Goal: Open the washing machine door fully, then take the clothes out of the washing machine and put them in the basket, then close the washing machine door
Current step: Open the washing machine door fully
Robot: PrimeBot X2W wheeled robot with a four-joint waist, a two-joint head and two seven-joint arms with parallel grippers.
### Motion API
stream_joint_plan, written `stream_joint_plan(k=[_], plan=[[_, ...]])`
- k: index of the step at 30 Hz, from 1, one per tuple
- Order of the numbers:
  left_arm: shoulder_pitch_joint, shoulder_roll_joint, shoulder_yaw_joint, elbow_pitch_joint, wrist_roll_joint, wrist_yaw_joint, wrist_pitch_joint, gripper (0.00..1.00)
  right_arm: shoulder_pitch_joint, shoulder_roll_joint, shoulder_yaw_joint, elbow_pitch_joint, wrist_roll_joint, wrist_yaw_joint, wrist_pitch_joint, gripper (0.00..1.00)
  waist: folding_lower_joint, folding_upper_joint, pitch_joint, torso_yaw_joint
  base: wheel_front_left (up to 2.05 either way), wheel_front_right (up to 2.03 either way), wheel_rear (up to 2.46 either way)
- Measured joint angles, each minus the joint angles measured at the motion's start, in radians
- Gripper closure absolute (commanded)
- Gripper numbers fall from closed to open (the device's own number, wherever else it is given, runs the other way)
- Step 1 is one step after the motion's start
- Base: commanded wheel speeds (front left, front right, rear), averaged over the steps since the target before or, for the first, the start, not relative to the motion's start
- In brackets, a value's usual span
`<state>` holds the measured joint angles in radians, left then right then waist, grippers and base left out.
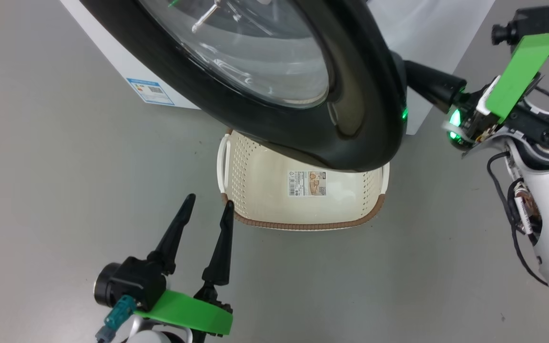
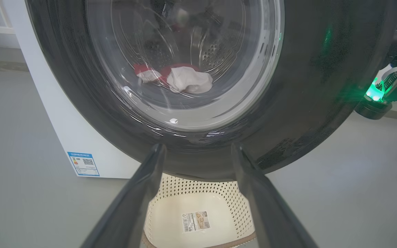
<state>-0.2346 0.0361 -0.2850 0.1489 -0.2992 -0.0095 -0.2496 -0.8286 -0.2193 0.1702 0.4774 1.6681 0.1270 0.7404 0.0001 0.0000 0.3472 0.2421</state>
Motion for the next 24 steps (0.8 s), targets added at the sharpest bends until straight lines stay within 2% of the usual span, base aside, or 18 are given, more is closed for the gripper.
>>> stream_joint_plan(k=[10, 20, 21, 24], plan=[[0.012, 0.0, 0.006, 0.0, 0.001, 0.0, 0.0, 0.0, 0.053, 0.022, 0.011, -0.037, -0.006, 0.0, 0.036, 1.0, 0.0, 0.0, -0.014, -0.003, 0.0, 0.0, 0.0], [0.015, 0.0, 0.019, -0.001, 0.001, -0.001, 0.0, 0.0, 0.067, 0.03, -0.002, -0.047, -0.039, 0.0, 0.005, 1.0, 0.0, 0.0, -0.021, -0.004, 0.0, 0.0, 0.0], [0.016, 0.0, 0.024, -0.001, 0.003, -0.001, 0.0, 0.0, 0.068, 0.031, -0.004, -0.046, -0.042, 0.0, -0.005, 0.85, 0.0, 0.0, -0.023, -0.005, 0.0, 0.0, 0.0], [0.027, 0.0, 0.04, 0.0, 0.02, -0.011, 0.0, 0.0, 0.075, 0.032, -0.022, -0.039, -0.049, 0.0, -0.029, 0.53, 0.0, 0.0, -0.032, -0.009, 0.0, 0.0, 0.0]])
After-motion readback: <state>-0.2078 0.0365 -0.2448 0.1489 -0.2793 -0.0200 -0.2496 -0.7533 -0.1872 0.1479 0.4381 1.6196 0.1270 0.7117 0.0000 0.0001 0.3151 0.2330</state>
